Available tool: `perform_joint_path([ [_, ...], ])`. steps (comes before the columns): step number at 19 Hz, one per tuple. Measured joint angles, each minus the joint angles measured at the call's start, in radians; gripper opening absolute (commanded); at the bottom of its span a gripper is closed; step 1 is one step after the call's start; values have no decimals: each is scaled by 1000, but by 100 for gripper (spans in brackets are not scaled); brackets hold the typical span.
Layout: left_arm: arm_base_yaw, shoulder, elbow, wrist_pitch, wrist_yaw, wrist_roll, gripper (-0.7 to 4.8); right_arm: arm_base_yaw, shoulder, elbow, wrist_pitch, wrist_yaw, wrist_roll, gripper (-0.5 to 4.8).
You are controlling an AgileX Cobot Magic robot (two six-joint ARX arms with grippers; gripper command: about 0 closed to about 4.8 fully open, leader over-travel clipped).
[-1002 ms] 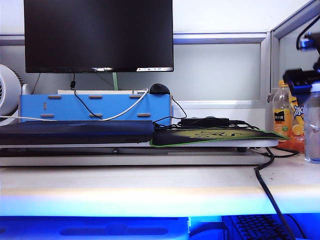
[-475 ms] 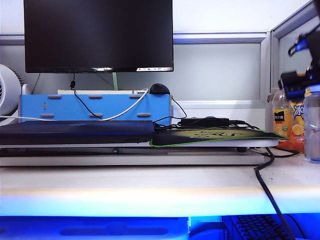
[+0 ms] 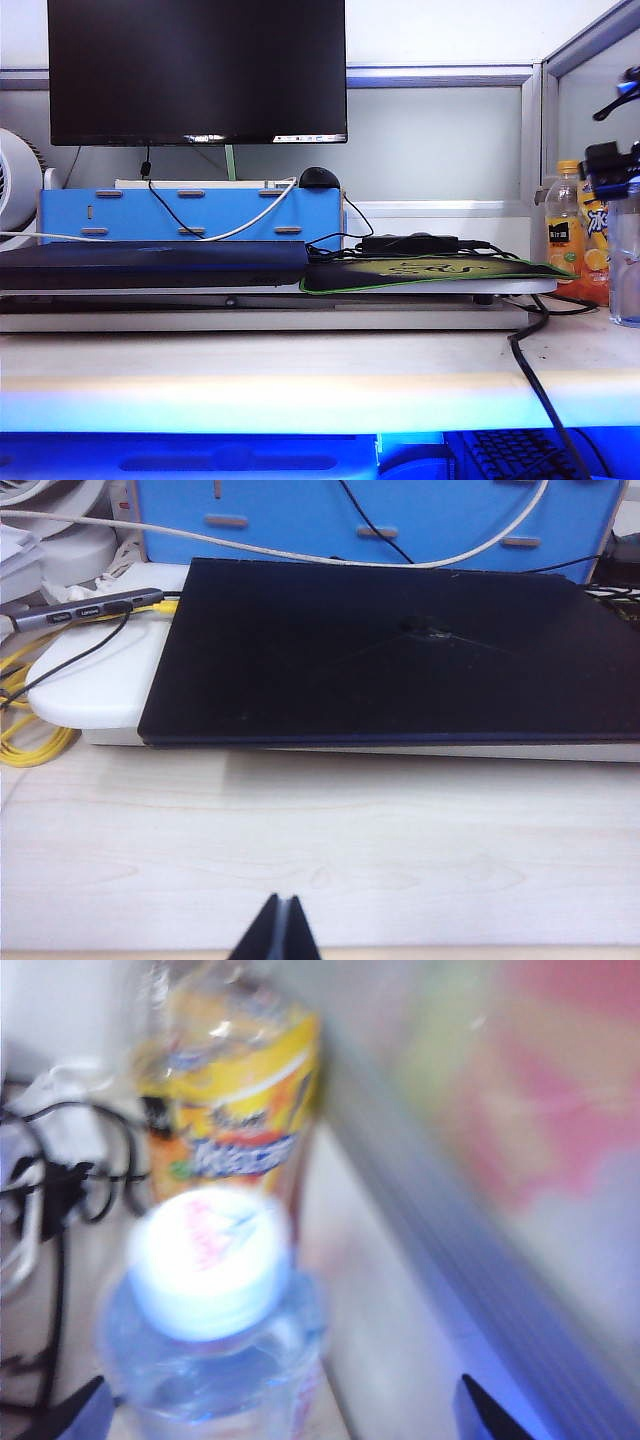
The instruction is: Pick up the mineral water bottle and place it on the laptop.
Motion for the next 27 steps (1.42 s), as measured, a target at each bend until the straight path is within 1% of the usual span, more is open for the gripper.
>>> perform_joint_path([
  [1, 0, 0, 0, 0, 0, 0, -2, -22, 0, 0, 0, -43, -1, 479],
  [4, 0, 0, 0, 0, 0, 0, -2, -28, 21, 2, 7, -77, -28, 479],
  [6, 0, 0, 0, 0, 0, 0, -2, -27, 47, 7, 6, -134, -51, 479],
  [10, 0, 0, 0, 0, 0, 0, -2, -28, 84, 46, 17, -161, -81, 479],
  [12, 0, 0, 0, 0, 0, 0, -2, -28, 125, 96, 9, -174, -90, 479],
  [15, 0, 0, 0, 0, 0, 0, -2, -29, 153, 134, -15, -175, -91, 479],
  [20, 0, 0, 0, 0, 0, 0, -2, -29, 156, 137, -58, -158, -90, 479],
  [21, 0, 0, 0, 0, 0, 0, -2, -28, 156, 137, -82, -157, -91, 271],
  [22, 0, 0, 0, 0, 0, 0, -2, -29, 156, 136, -93, -152, -90, 135],
  [23, 0, 0, 0, 0, 0, 0, -2, -29, 156, 137, -91, -138, -91, 43],
  [24, 0, 0, 0, 0, 0, 0, -2, -29, 156, 136, -91, -135, -94, 11],
  [27, 0, 0, 0, 0, 0, 0, -2, -28, 156, 137, -85, -135, -94, 8],
])
